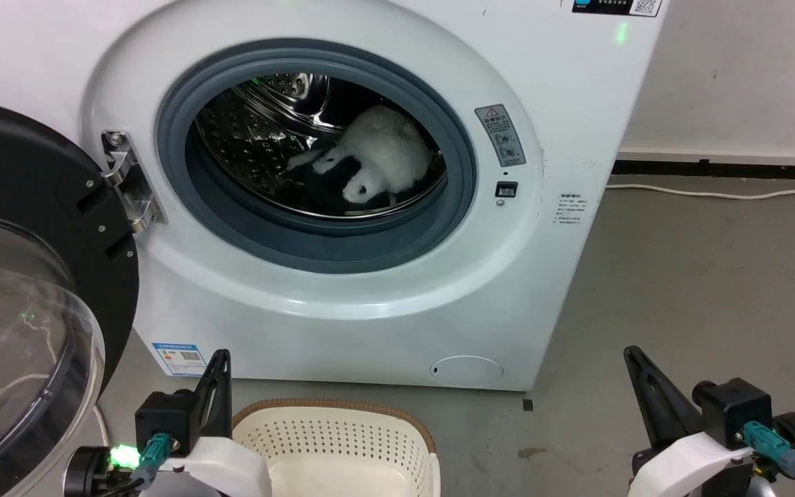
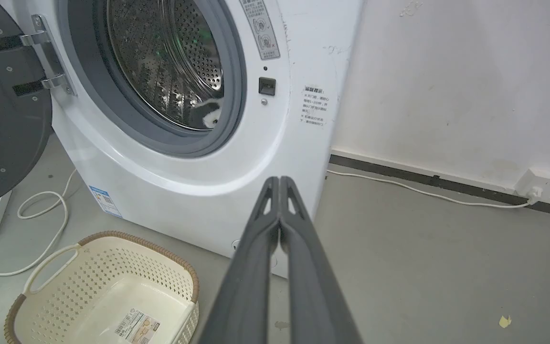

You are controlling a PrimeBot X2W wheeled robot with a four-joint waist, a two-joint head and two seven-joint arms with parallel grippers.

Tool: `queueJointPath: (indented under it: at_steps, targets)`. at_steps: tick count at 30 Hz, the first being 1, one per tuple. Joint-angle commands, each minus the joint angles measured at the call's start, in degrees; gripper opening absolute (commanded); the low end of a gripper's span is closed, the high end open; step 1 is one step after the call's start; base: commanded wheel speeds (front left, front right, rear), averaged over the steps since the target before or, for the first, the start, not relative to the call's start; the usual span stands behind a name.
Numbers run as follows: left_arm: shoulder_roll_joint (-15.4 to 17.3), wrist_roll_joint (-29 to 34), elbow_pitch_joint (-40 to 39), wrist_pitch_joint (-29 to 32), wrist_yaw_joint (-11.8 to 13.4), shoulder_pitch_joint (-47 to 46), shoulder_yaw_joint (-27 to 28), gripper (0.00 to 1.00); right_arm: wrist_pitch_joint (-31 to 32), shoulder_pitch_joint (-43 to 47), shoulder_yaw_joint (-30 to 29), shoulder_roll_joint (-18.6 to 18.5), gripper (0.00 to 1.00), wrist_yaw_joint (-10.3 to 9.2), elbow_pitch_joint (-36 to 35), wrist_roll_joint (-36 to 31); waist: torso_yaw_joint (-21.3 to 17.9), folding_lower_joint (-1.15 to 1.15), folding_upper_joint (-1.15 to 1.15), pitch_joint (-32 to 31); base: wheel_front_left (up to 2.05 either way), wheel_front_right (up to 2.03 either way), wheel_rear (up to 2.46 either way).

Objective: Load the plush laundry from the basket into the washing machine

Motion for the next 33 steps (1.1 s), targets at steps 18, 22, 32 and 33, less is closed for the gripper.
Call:
queueJointPath:
  at_steps: [18,22,32,33]
  targets:
    - [-0.02,0.15,-0.27,0.02,0.15,-0.89,0.18,0.0,0.04,-0.67,-0.16,0.06,0.0,-0.05,-0.25,-0.43,0.0,0.0,0.0,0.0,0.0,0.0,0.0]
    - [-0.02,0.15,-0.27,0.02,0.15,-0.89,0.18,0.0,0.04,-0.67,-0.16,0.06,0.0,-0.05,-0.25,-0.43,0.0,0.0,0.0,0.0,0.0,0.0,0.0]
    - [-0.02,0.15,-0.27,0.02,0.15,-0.89,0.18,0.0,0.04,-0.67,-0.16,0.06,0.0,-0.05,-0.25,-0.43,0.0,0.0,0.0,0.0,0.0,0.0,0.0]
    - [-0.02,0.15,-0.27,0.02,0.15,-0.89,0.18,0.0,0.04,-0.67,-0.16,0.06,0.0,-0.05,-0.25,-0.43,0.0,0.0,0.0,0.0,0.0,0.0,0.0]
